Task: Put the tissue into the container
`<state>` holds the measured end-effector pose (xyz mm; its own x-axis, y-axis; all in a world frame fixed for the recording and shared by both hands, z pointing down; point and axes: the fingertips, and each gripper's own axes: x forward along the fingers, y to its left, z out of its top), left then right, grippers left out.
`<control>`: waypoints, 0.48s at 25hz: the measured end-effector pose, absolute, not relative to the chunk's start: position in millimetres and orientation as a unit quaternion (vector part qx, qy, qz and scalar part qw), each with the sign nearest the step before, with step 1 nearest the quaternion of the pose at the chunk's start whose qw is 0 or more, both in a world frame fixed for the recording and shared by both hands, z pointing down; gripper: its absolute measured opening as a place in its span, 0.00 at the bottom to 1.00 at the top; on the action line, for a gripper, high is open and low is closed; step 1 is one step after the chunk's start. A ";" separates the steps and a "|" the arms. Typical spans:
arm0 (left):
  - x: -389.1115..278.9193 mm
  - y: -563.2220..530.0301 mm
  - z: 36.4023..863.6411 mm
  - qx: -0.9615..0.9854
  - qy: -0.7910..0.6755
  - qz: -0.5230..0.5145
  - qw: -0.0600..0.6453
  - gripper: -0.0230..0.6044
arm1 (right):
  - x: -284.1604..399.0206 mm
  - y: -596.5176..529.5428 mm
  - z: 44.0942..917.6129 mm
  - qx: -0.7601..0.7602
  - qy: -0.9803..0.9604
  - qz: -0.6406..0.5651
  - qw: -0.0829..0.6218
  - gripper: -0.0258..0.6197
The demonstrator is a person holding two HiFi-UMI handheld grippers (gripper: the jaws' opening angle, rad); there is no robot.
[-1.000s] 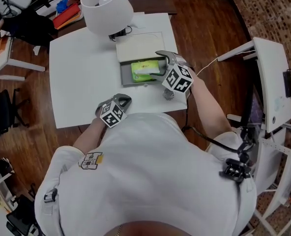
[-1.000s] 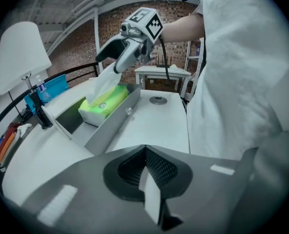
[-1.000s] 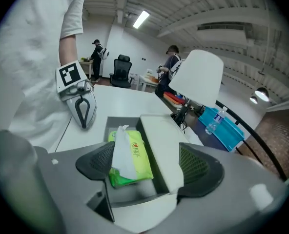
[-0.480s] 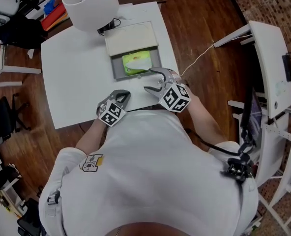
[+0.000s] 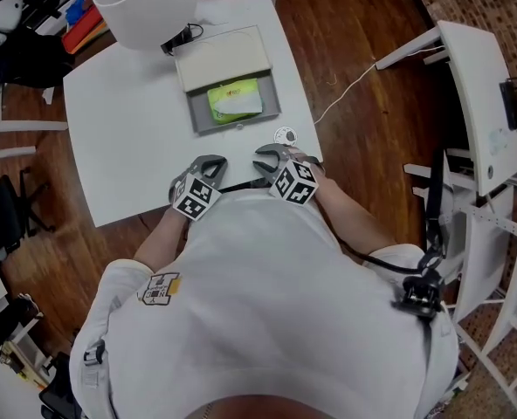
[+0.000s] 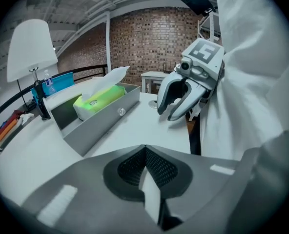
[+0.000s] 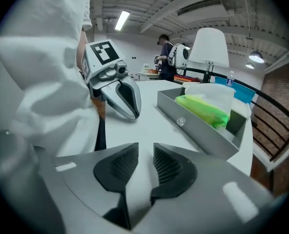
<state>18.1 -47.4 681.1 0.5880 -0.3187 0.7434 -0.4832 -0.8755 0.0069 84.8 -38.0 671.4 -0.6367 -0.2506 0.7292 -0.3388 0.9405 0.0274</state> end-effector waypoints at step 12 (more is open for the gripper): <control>12.7 -36.1 678.1 0.883 -0.223 0.400 0.102 0.04 | 89.9 -42.3 687.6 0.172 -0.883 0.039 0.435 0.04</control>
<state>12.7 -36.1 678.1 0.5806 -0.3133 0.7515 -0.4758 -0.8795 0.0009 89.9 -42.3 687.6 -0.5629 -0.2701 0.7812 -0.3380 0.9377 0.0807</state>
